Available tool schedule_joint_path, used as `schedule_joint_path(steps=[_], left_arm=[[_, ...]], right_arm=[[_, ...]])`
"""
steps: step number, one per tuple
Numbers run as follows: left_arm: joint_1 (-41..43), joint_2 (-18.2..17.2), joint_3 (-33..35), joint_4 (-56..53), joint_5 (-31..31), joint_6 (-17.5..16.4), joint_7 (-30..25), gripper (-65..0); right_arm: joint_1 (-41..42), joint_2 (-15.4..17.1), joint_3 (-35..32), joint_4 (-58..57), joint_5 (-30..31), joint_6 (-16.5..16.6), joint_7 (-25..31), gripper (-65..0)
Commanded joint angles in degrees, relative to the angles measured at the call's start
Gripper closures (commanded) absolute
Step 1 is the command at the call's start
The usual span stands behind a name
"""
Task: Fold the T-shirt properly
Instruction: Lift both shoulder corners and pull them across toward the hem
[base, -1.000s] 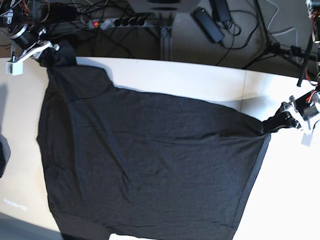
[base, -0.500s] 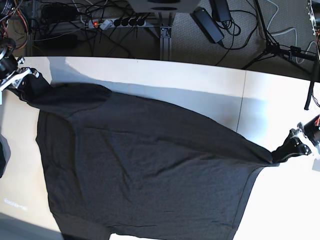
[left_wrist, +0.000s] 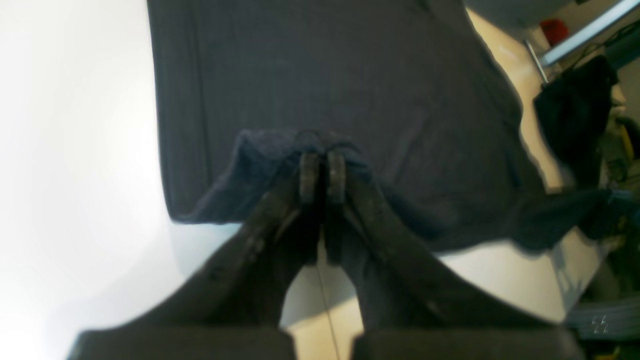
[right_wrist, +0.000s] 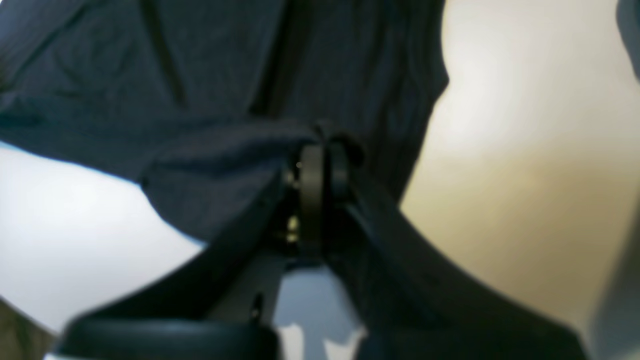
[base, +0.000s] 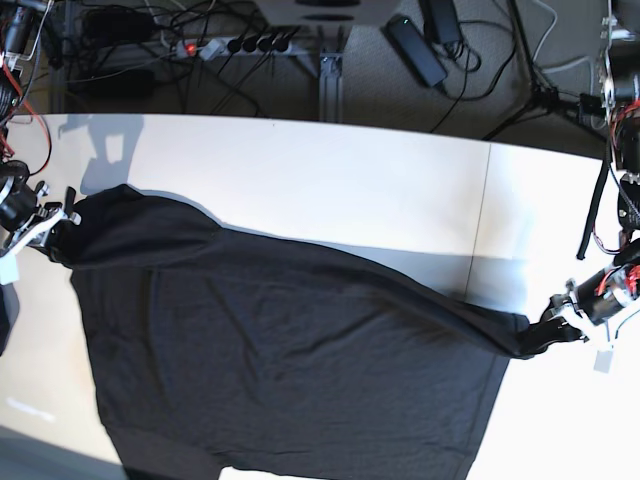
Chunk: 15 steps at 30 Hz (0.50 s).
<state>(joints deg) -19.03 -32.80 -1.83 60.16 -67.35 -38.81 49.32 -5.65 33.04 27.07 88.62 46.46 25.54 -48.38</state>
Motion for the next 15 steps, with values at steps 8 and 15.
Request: schedule_joint_path(steps=[8,15], left_arm=[[-6.64,-1.01,-0.33,-5.68,1.75,-1.19,-3.1,0.0],[-7.63,-0.57,0.11,-7.93,6.84,-1.19,-7.3,0.0]], right_arm=[[15.3,1.42,-5.01,-11.3,-0.79,3.74,1.22,0.0],[26.86,1.36,-13.18,-21.2,-2.36,3.69,1.25,0.0]])
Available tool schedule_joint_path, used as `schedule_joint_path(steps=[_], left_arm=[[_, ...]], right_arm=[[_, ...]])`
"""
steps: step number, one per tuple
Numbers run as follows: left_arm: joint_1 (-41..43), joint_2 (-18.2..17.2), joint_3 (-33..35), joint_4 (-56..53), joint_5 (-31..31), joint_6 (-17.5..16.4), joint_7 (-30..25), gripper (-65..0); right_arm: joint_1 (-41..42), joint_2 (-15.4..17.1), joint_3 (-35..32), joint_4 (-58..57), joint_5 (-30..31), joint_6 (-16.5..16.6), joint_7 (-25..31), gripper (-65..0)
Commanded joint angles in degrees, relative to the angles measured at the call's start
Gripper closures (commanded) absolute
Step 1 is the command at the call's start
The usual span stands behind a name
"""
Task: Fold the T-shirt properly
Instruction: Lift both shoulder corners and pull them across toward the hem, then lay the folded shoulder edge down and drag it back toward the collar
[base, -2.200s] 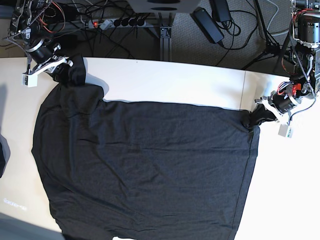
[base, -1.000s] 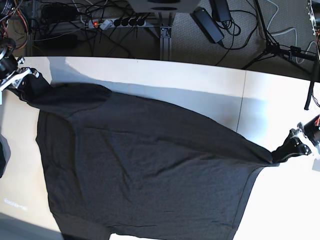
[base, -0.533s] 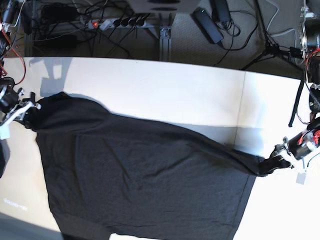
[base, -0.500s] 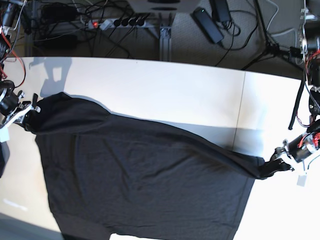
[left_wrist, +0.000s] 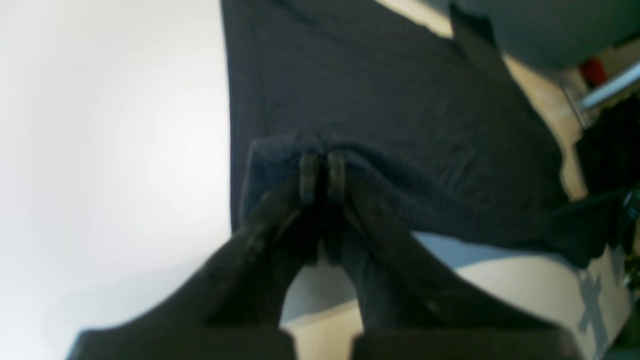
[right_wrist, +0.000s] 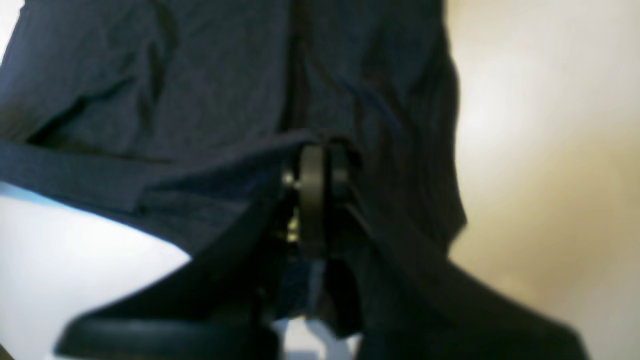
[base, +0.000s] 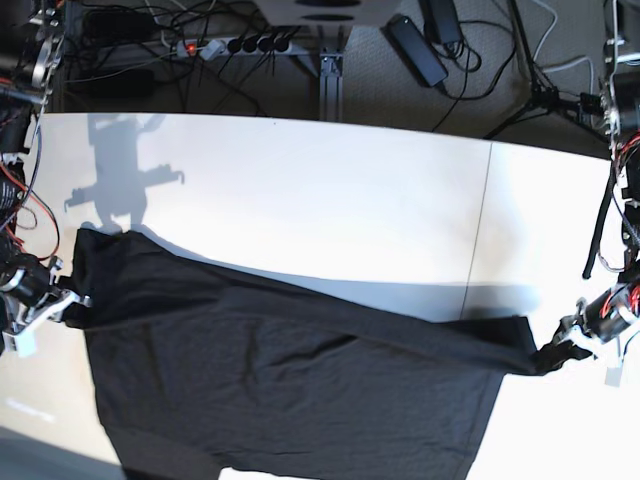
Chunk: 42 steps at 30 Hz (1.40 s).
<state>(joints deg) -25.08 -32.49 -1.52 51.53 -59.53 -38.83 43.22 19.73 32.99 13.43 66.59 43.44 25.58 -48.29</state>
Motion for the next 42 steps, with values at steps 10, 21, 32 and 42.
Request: schedule_joint_path(steps=[10,21,32,42], left_arm=[[-1.75,0.31,10.19,-0.87,11.1,-1.17,-16.31,-0.2],[-2.71,0.44,10.67,-0.87,18.78,-1.17,-22.34,-34.2],[-7.43,1.16,10.58,-0.87,20.26,-1.17,-22.43,-38.9],[-5.7,8.02,19.34,-0.92,31.47,2.62,-22.4,0.0]], right_arm=[[11.23,1.01,-6.64,-10.27,-5.27,3.63,4.61,0.0],[12.17,-0.81,-6.82,-14.58,-9.44,3.61,12.96,-17.4],[12.15,-1.64,-6.8,-14.21,-9.84,3.56,14.45,-40.7],[12.13,-6.27,-6.82,-15.8,-21.05,3.34,14.93,0.0]])
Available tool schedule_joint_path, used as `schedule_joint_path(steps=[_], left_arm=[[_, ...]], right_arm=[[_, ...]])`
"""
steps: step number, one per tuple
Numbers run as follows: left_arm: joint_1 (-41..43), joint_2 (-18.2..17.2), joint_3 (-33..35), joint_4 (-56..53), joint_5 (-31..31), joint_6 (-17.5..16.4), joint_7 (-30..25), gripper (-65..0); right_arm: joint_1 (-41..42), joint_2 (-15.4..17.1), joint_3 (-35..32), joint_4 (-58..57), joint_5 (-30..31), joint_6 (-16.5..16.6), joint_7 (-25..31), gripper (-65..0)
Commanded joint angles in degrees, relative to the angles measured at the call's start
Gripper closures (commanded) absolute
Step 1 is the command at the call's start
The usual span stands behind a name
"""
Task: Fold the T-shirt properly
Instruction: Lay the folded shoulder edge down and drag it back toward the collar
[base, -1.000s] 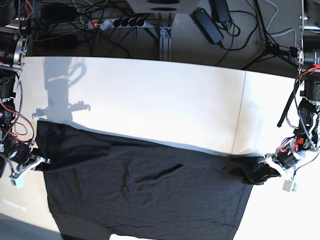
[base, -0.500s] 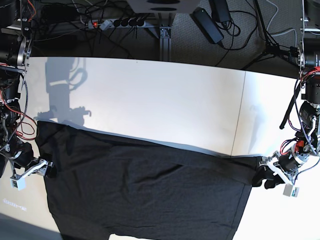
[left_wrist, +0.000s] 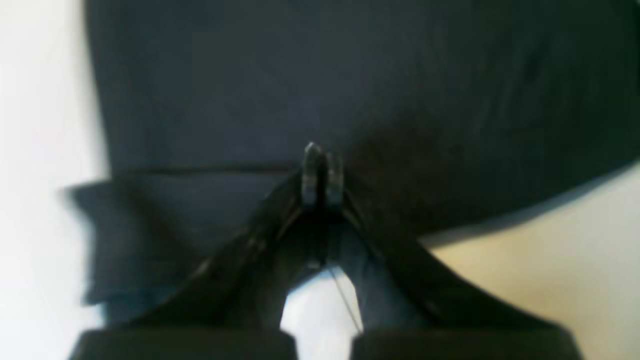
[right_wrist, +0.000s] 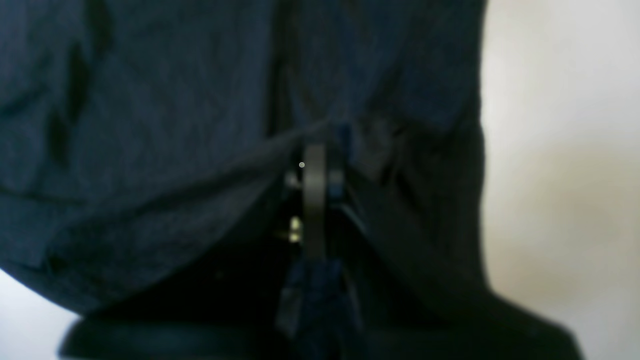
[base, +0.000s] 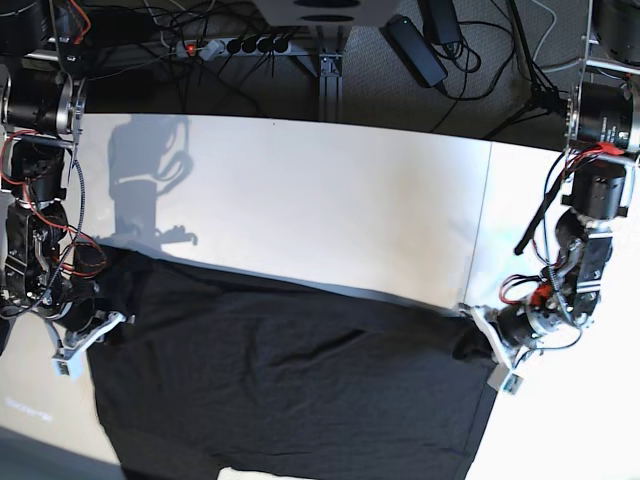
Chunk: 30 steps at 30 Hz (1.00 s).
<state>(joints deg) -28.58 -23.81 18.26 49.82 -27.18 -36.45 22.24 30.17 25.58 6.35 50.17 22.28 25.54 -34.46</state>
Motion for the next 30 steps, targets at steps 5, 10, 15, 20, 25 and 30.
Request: schedule_joint_path(steps=[5,10,15,20,25,30], left_arm=[[-2.21,1.53,4.92,-2.82,1.81,8.44,-0.94,0.0],[-2.21,3.28,5.35,-9.79,3.15,8.41,-0.11,0.0],[-1.95,2.64,5.33,-10.58,3.93,8.31,-0.17,0.0],[0.5,0.02,5.27,-5.99,3.85,4.76,-0.55,0.0],[5.81,-4.15,5.05,3.69,-0.07,3.63,0.63,0.0],[14.43,-6.25,0.7,14.6,-0.9,3.63,4.39,0.0]], right_arm=[[-0.09,0.28,0.26,-3.21,-0.48,3.41,1.01,0.0],[-4.94,-0.22,0.26,-4.52,-0.24,3.39,1.01,0.0],[-8.96,-0.17,0.26,-4.13,0.02,3.41,1.01,0.0],[-13.22,-0.22,0.26,0.55,3.91,3.41,-3.63,0.0],[-17.88,0.44,0.28,8.96,6.19,3.41,-8.98,0.0],[-24.98,2.56,0.39,17.9,8.5,3.43,-11.15,0.0]])
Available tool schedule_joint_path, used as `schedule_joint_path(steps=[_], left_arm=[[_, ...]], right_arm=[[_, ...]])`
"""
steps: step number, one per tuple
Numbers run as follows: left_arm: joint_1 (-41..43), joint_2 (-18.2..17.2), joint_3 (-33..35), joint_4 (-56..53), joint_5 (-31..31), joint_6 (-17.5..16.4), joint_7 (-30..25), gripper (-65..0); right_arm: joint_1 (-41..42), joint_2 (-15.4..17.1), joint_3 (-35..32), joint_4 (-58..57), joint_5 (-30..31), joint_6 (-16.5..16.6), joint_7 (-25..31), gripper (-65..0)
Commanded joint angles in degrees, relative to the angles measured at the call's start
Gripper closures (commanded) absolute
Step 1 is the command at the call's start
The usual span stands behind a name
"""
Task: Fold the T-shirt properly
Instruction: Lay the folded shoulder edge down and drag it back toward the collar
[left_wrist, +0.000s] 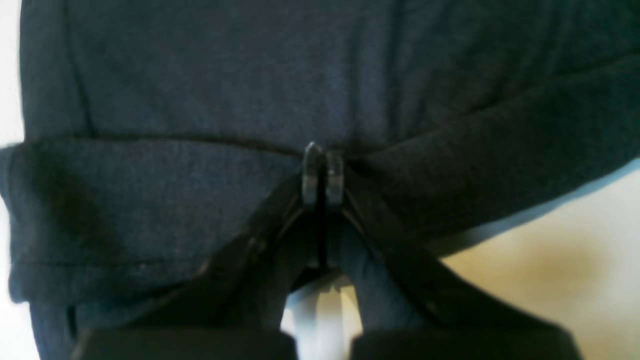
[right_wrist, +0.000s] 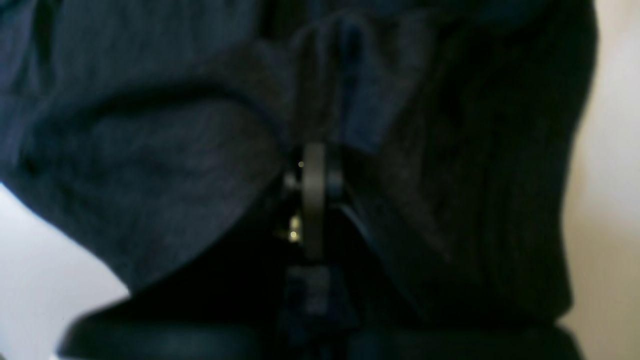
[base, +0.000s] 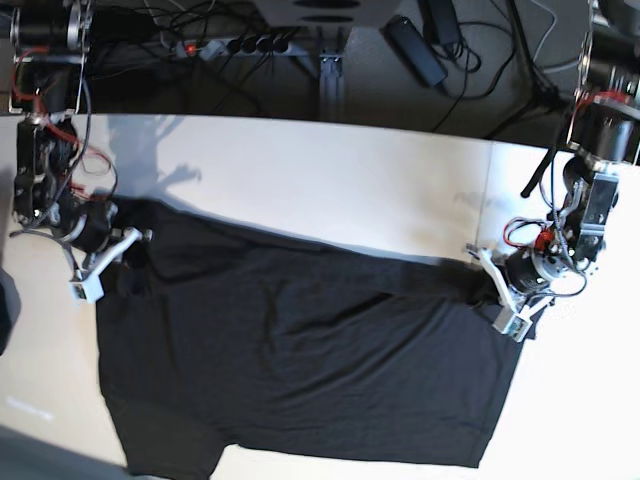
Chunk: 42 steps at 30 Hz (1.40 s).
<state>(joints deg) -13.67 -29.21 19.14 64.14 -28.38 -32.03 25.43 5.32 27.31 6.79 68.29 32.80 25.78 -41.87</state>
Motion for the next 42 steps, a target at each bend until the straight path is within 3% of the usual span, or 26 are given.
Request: schedule_joint_path(steps=[1,12,22,31,38,42], left_arm=[[1.53,-1.16,-1.36,2.38,0.28,-0.79,1.29,0.0],[22.8,-1.42,-12.7,24.68,0.33,-0.79,1.84,0.0],[33.14,-1.22,-16.28,35.41,0.37,-0.79,1.81,0.0],[38.16,1.14,-16.68,37.0,0.83,-0.76,1.79,0.0],[37.05,2.97,-24.33,43.06,0.79,-0.74,1.73,0.0],[32.65,2.51,-25.0,39.63,0.81,0.87,1.53,0.0]], right_arm=[[-1.62,1.2,-0.04,1.49,-1.44,3.19,-4.39,0.0],[-18.32,2.54,5.18,15.54,-0.2,3.19,-5.11,0.0],[-25.86,3.93,11.21,20.59,-0.13,3.17,-5.11,0.0],[-26.99,10.19,11.3,20.7,1.33,3.13,-5.05,0.0],[-26.47,10.45,11.32,20.7,2.93,3.13,-4.63,0.0],[-26.47,10.45,11.32,20.7,3.21,3.13,-4.66,0.0]])
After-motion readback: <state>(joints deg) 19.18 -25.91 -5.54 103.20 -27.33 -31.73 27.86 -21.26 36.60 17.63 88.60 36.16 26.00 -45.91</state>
